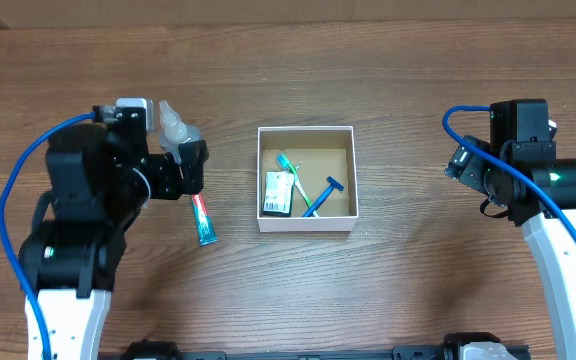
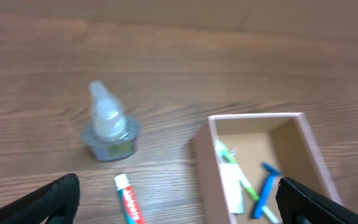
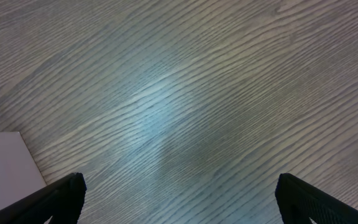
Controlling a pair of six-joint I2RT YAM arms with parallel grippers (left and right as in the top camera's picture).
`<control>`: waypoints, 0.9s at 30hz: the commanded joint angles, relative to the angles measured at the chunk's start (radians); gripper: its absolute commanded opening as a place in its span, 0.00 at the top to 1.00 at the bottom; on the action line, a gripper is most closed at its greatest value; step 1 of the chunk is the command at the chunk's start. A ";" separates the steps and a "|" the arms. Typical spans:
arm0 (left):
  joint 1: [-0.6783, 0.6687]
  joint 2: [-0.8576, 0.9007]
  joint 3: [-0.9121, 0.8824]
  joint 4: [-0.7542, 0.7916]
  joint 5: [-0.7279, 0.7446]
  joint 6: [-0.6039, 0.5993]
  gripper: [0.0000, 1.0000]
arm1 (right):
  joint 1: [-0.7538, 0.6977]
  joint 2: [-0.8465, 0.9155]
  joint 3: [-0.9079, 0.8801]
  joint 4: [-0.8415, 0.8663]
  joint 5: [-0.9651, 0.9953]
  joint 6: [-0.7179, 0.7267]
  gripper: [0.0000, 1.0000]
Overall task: Pack container
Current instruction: 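Reach the left gripper to the soap pump bottle and grasp it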
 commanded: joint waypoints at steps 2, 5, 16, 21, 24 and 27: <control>0.004 0.122 0.023 0.007 -0.107 0.049 0.00 | -0.003 -0.008 0.006 0.003 0.014 0.002 0.00; 0.004 0.216 0.023 0.051 -0.107 0.032 0.00 | -0.003 -0.008 0.006 0.003 0.014 0.002 0.00; 0.004 0.494 0.023 0.229 -0.199 -0.030 0.11 | -0.003 -0.007 0.006 0.003 0.014 0.002 0.00; 0.004 0.510 0.023 0.267 -0.241 -0.050 0.38 | -0.003 -0.008 0.006 0.003 0.014 0.002 0.00; 0.004 0.513 0.023 0.273 -0.248 -0.050 0.40 | -0.003 -0.008 0.006 0.003 0.014 0.002 0.00; 0.004 0.527 0.023 0.288 -0.248 -0.050 0.39 | -0.003 -0.008 0.006 0.003 0.014 0.002 0.00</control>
